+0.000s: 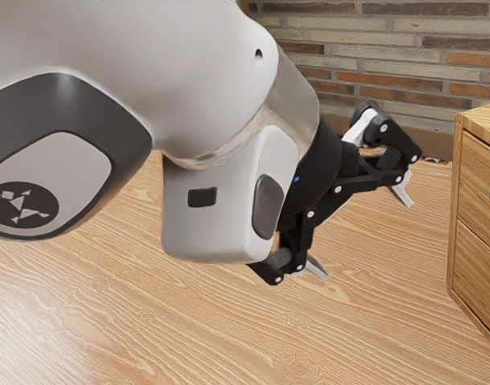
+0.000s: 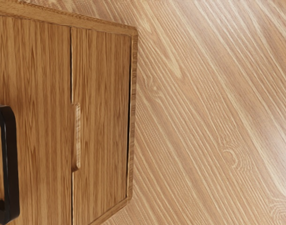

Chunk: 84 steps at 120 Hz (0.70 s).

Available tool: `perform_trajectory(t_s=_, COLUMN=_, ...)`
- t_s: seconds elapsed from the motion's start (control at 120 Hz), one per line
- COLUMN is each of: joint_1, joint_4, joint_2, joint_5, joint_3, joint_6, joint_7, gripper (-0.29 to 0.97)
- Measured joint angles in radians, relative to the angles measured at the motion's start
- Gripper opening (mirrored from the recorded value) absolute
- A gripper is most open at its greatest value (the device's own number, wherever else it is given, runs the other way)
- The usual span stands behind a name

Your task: Pull the drawer handle with one arm to open the drawer

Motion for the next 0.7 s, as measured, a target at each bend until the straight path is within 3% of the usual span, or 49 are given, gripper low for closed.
perform_trajectory(t_s=0.308, joint_1=-0.024, joint_4=0.022, joint_2=0.08, joint_5=-0.002, joint_3=-0.001, joint_6=0.019, joint_7=0.019, gripper=0.68)
perform_trajectory(t_s=0.7, joint_1=-0.049, joint_4=0.088, joint_2=0.157, joint_5=-0.019, joint_3=-0.001, joint_6=0.142, joint_7=0.032, gripper=0.68)
